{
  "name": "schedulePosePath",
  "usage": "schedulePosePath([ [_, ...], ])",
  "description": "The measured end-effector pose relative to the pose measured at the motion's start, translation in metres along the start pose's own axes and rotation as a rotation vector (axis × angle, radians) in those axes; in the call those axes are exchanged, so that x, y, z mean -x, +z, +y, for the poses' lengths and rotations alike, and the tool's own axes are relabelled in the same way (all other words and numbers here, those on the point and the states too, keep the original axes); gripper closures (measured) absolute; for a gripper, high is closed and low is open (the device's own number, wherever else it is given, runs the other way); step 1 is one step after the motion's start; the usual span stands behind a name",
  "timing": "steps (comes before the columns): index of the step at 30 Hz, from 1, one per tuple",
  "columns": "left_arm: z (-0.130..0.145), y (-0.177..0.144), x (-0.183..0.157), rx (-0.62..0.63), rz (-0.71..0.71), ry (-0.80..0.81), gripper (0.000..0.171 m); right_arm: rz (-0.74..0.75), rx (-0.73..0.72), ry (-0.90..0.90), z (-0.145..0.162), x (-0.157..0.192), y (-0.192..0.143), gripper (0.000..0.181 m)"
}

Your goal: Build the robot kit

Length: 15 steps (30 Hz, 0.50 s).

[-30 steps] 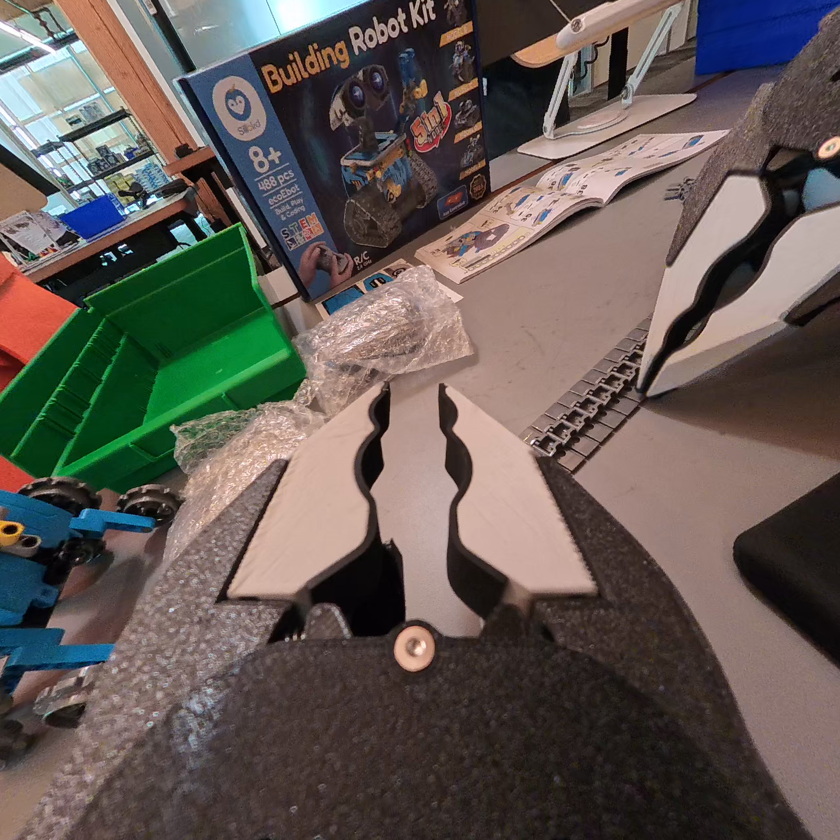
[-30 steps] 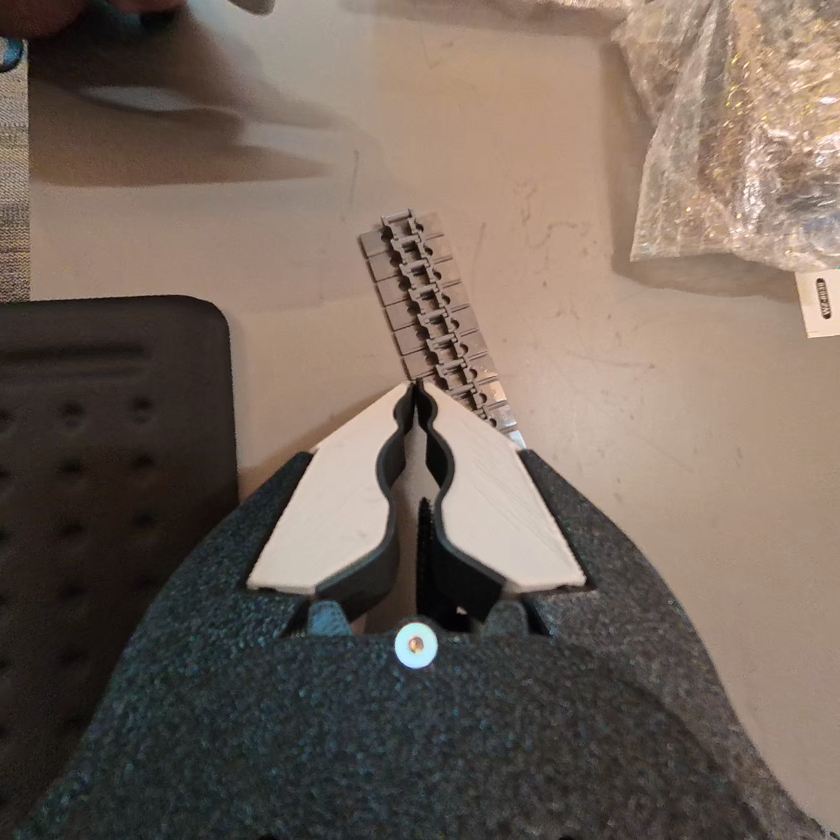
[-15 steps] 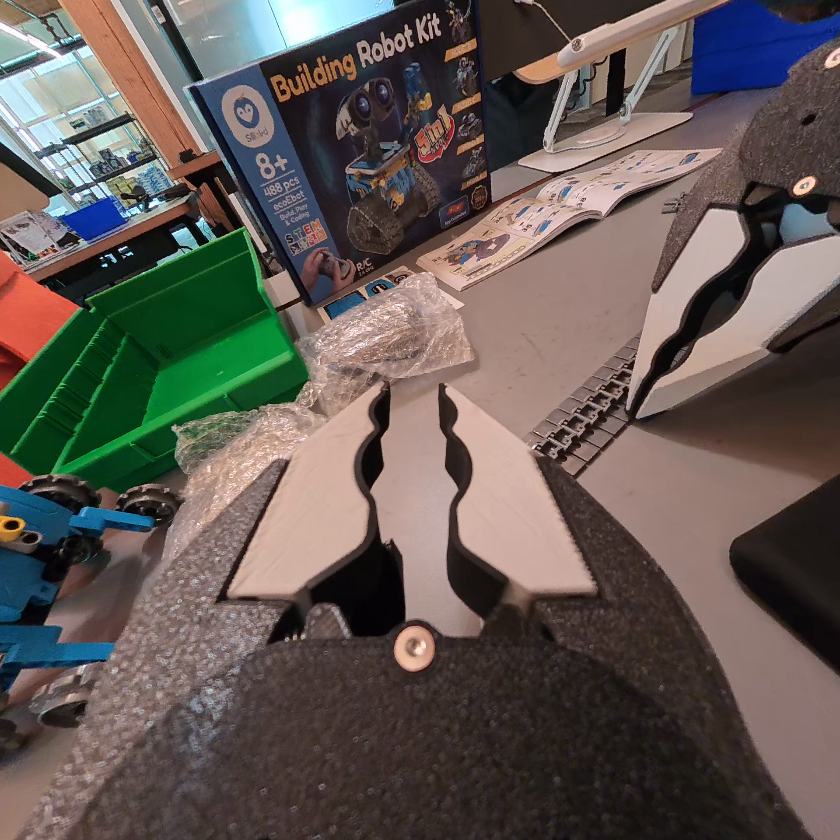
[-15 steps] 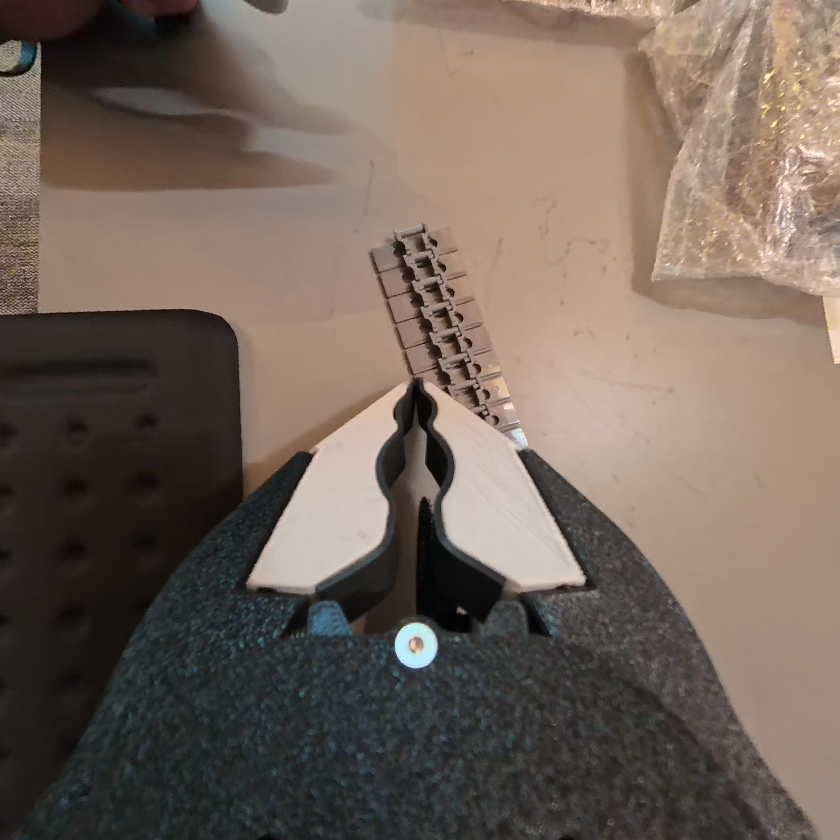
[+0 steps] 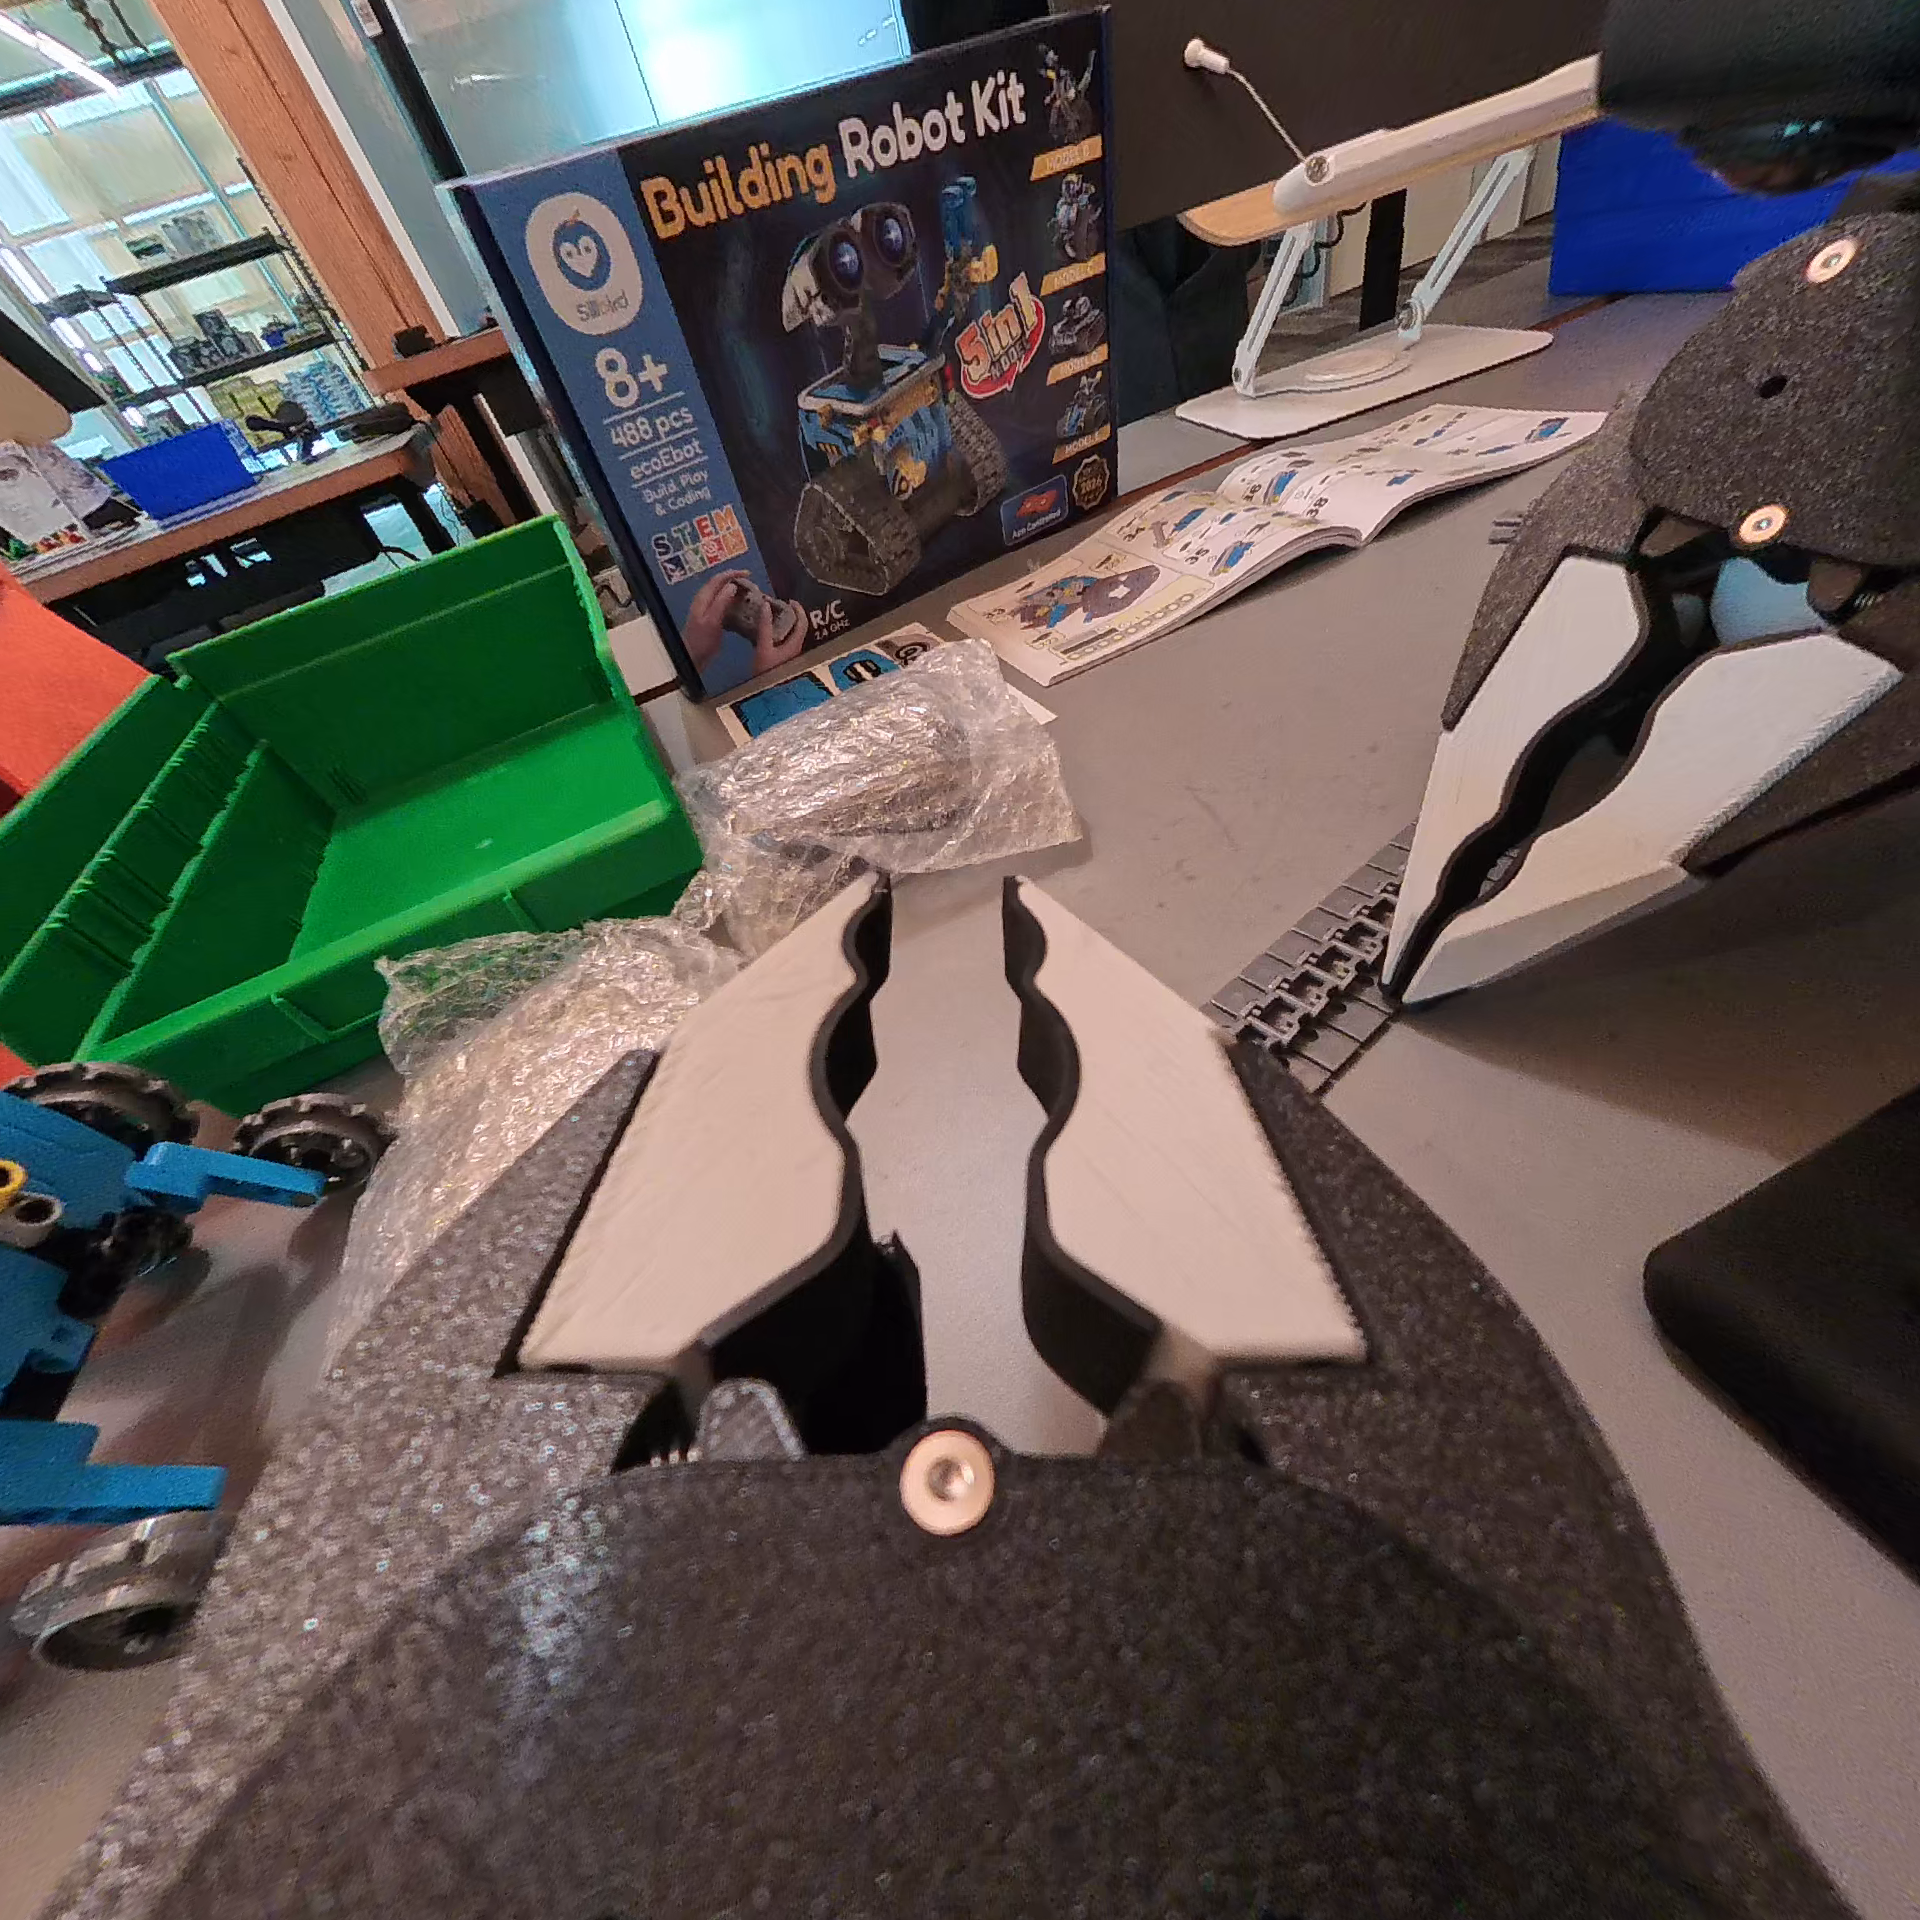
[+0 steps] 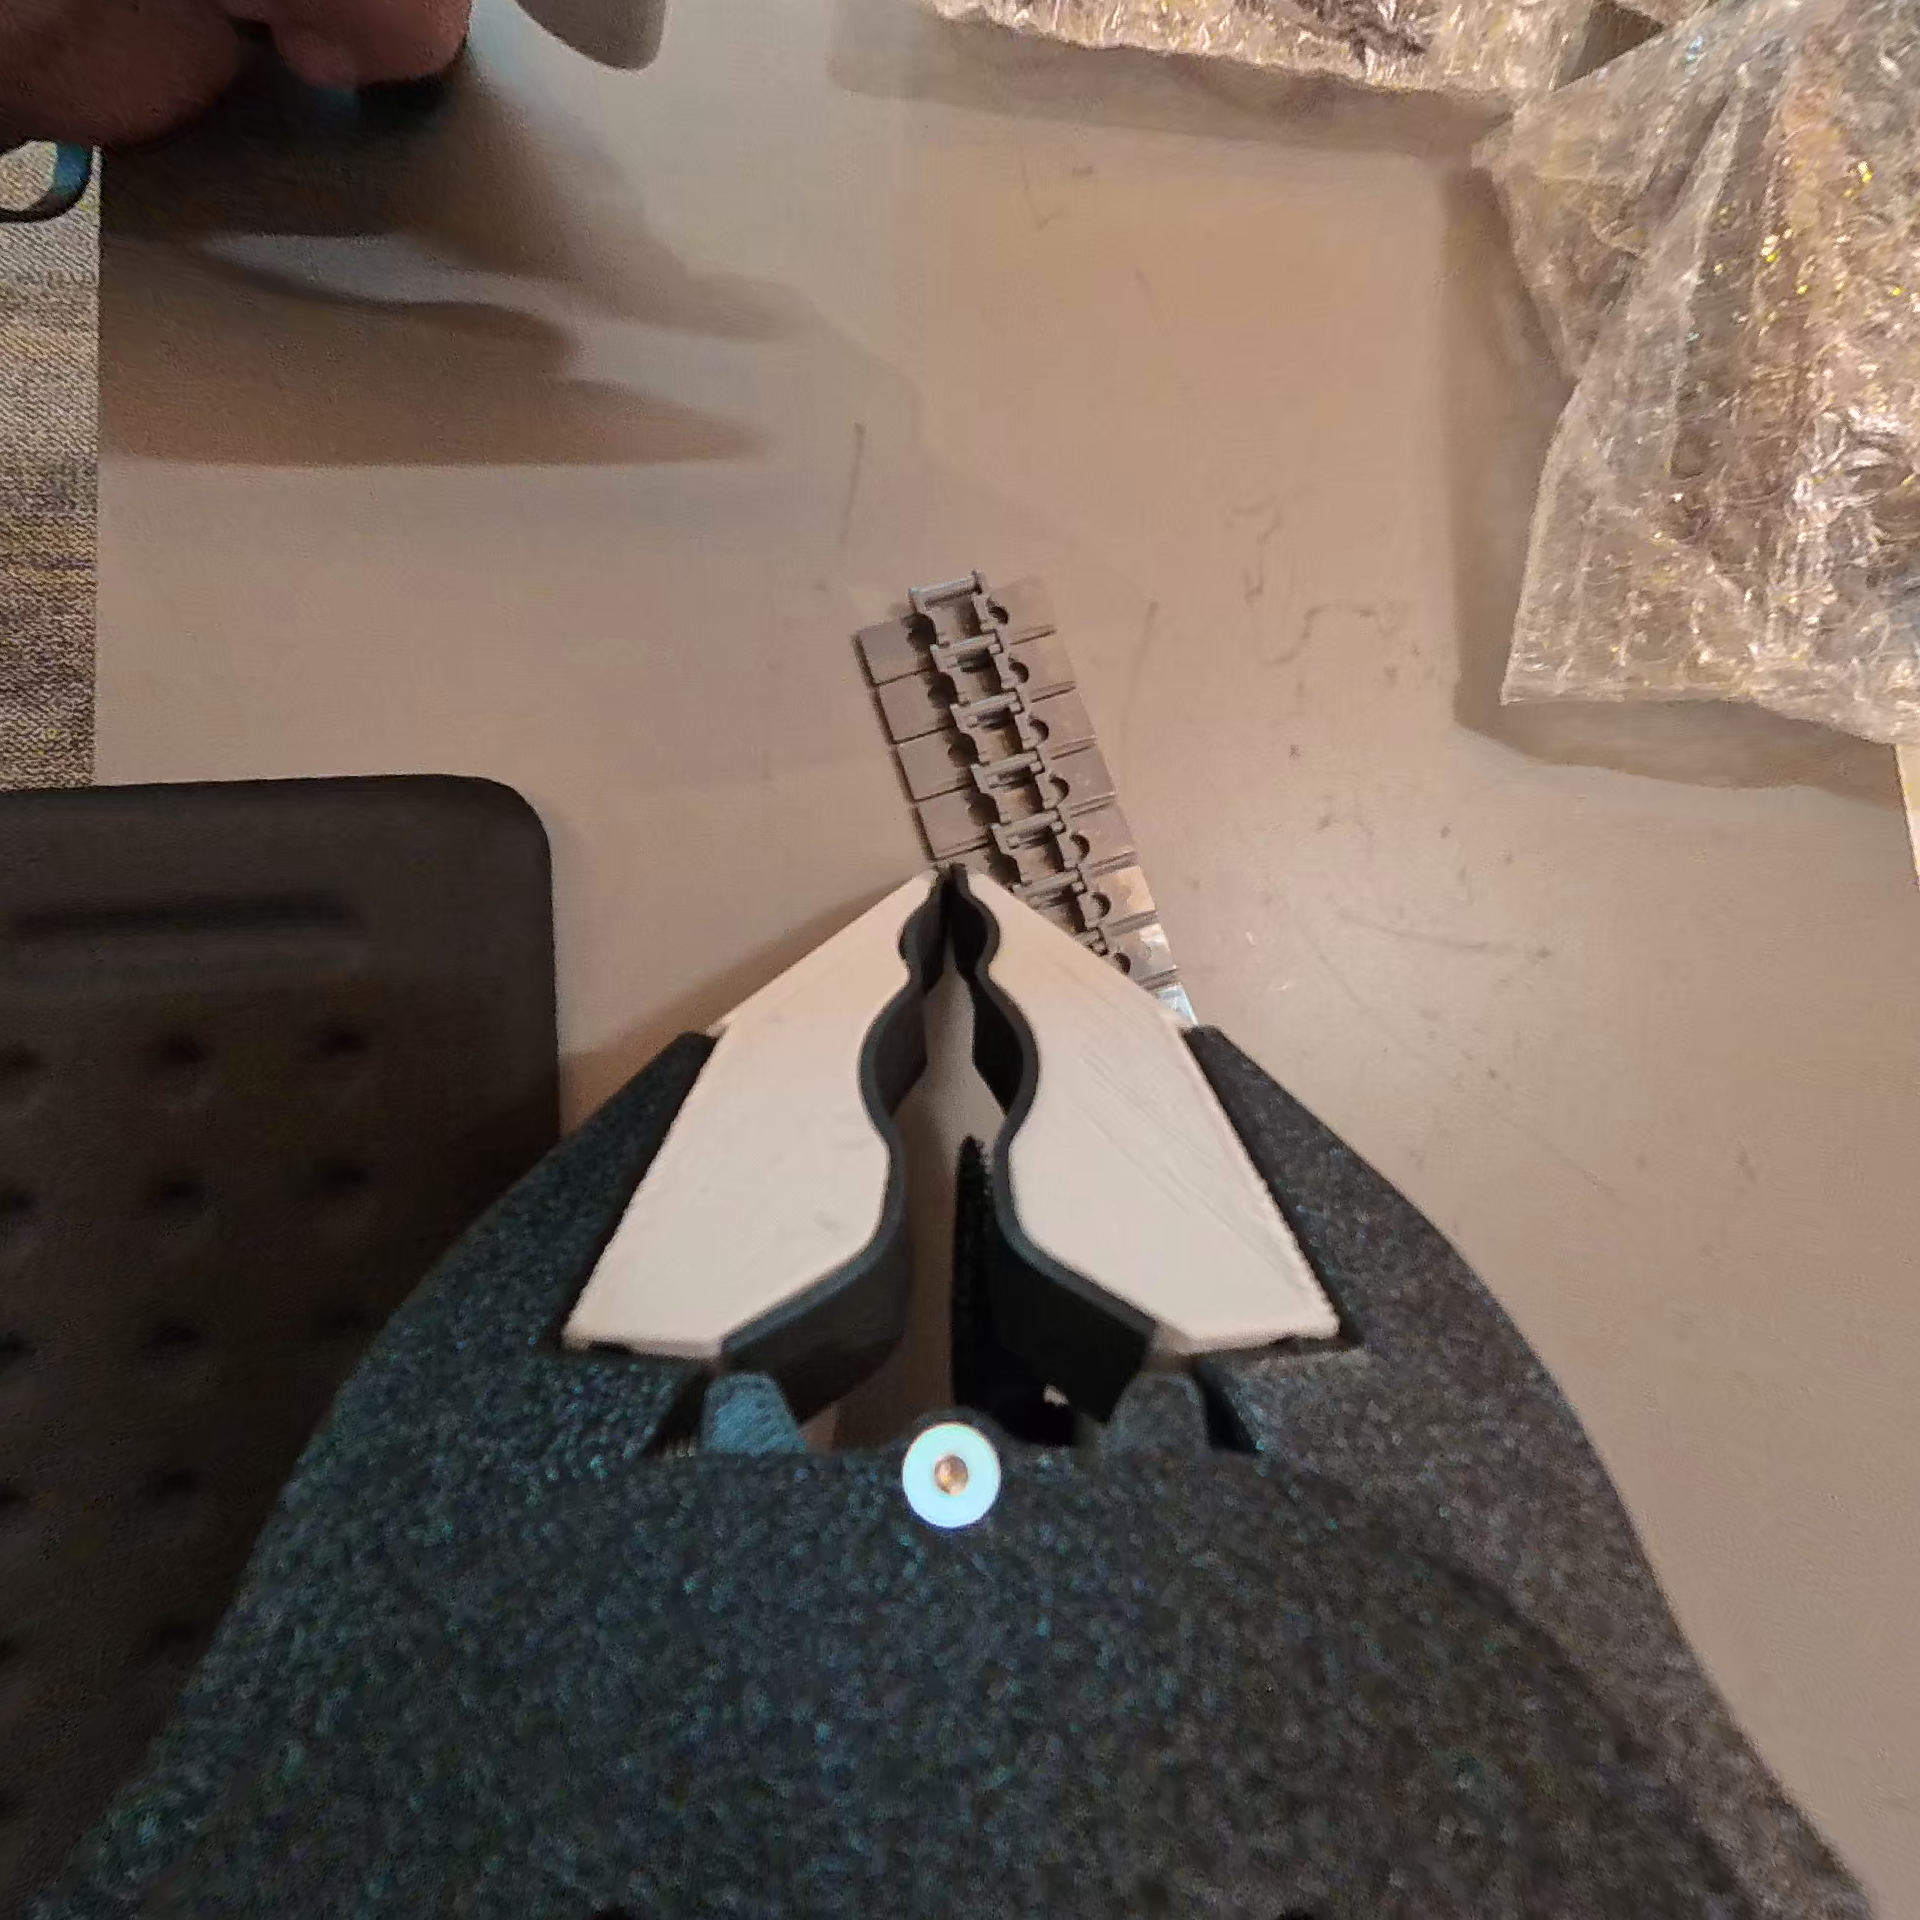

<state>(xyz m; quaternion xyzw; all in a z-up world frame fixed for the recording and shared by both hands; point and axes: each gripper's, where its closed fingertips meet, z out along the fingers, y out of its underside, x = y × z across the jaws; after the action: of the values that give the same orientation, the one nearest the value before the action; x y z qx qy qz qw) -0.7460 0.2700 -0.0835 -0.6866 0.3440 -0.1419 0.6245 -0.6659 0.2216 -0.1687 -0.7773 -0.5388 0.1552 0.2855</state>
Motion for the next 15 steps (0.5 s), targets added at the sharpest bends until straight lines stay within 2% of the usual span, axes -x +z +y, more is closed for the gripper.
schedulePosePath([
  [15, -0.004, -0.004, 0.004, -0.037, 0.008, -0.047, 0.151, -0.027, -0.011, 0.01, -0.011, 0.003, 0.006, 0.181],
])
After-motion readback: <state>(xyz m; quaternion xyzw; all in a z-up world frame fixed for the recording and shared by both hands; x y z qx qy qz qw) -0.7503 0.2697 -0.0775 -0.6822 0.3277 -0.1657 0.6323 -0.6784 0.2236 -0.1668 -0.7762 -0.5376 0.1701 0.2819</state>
